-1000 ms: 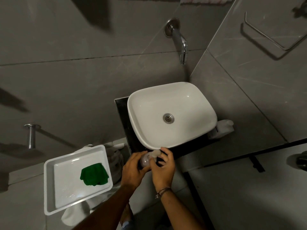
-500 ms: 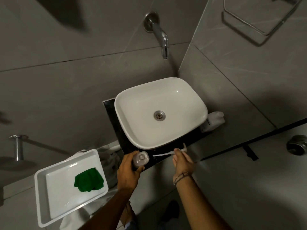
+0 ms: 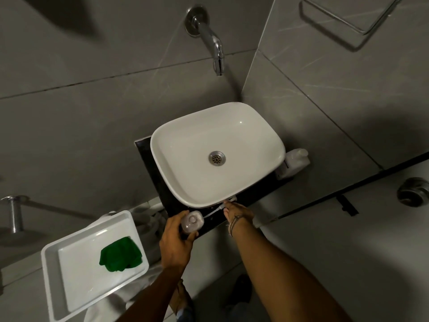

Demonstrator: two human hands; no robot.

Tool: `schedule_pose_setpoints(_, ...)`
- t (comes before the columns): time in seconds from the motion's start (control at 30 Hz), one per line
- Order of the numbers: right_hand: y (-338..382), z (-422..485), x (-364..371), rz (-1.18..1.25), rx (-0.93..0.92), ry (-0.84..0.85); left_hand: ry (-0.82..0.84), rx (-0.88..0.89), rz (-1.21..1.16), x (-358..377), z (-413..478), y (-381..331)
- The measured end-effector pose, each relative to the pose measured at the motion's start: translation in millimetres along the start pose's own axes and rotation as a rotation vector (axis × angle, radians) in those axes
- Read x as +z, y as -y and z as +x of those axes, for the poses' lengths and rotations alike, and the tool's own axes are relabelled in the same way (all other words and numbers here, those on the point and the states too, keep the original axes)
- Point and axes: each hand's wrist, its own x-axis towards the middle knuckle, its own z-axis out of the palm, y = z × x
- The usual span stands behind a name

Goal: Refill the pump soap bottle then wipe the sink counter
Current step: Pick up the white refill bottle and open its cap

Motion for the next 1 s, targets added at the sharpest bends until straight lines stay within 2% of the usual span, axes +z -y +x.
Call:
schedule_pose_setpoints(0.2, -4.7, 2.1, -4.4, -0.057, -0.009, 0.006, 0.006, 0.001, 0.01, -2.9, -1.4, -3.4)
schedule_pose_setpoints(0.33, -5.4, -0.8, -10.1, -0.068, -0.034, 0.024, -0.011, 0.057, 0.148, -9.6, -9.9, -14.4)
schedule_pose_setpoints(0.43, -2.3, -5.5, -20.0, -0.067, -0.046, 0.001, -0.067, 0.194, 0.271, -12.2, -29.2, -27.9)
schedule_pose_setpoints(0.53, 9.5, -3.3, -35.2, -0.046, -0.102, -0.02, -0.033, 0.365, 0.271, -0.9, -44.0, -54.9)
schedule_pose_setpoints(0.63, 36.2, -0.6, -60.0, -0.123, -0.201, -0.086, 0.078, 0.526, 0.304, 29.4, -33.9, -100.0)
schedule_pose_setpoints(0.73, 73.8, 1.7, -87.3, -0.217, -0.31, -0.214, 0.161, 0.577, 0.362, 74.5, -9.3, -152.2)
schedule_pose_setpoints(0.83, 118.2, 15.7, -111.5, -0.193, -0.447, -0.266, 0.214, 0.558, 0.455, 127.4, 22.5, -197.5)
schedule_pose_setpoints(1.0, 176.7, 49.4, -126.0, -0.239, -0.618, -0.181, 0.267, 0.471, 0.555, 212.9, 70.1, -236.0)
